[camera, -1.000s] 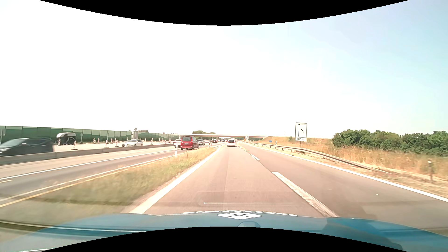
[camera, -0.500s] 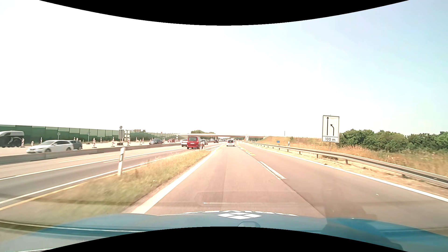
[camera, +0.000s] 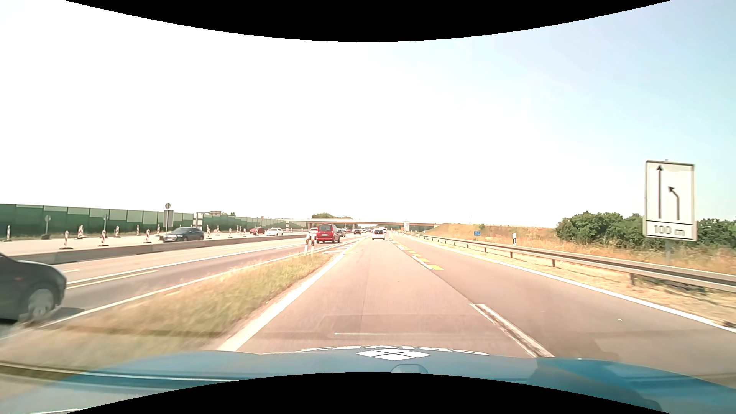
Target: Follow the waypoints while adhering to traffic rules and regulations
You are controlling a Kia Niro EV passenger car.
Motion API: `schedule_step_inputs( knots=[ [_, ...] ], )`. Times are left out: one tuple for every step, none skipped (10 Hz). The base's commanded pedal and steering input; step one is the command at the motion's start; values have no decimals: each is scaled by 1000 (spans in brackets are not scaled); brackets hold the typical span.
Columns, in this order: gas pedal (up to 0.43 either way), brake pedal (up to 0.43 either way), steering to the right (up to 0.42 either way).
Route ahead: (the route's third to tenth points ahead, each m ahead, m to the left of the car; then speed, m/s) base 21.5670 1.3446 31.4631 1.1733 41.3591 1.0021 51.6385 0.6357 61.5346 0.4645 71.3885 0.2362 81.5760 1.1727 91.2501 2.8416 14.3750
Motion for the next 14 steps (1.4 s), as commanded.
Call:
schedule_step_inputs(
  knots=[
    [79,0,1],
    [79,0,1],
    [79,0,1],
    [79,0,0],
    [79,0,0],
    [79,0,0],
    [79,0,0],
    [98,0,-1],
    [118,0,-1],
    [118,0,-2],
    [118,0,-1],
    [150,0,-1],
    [177,0,-2],
    [197,0,-1]
  ],
)
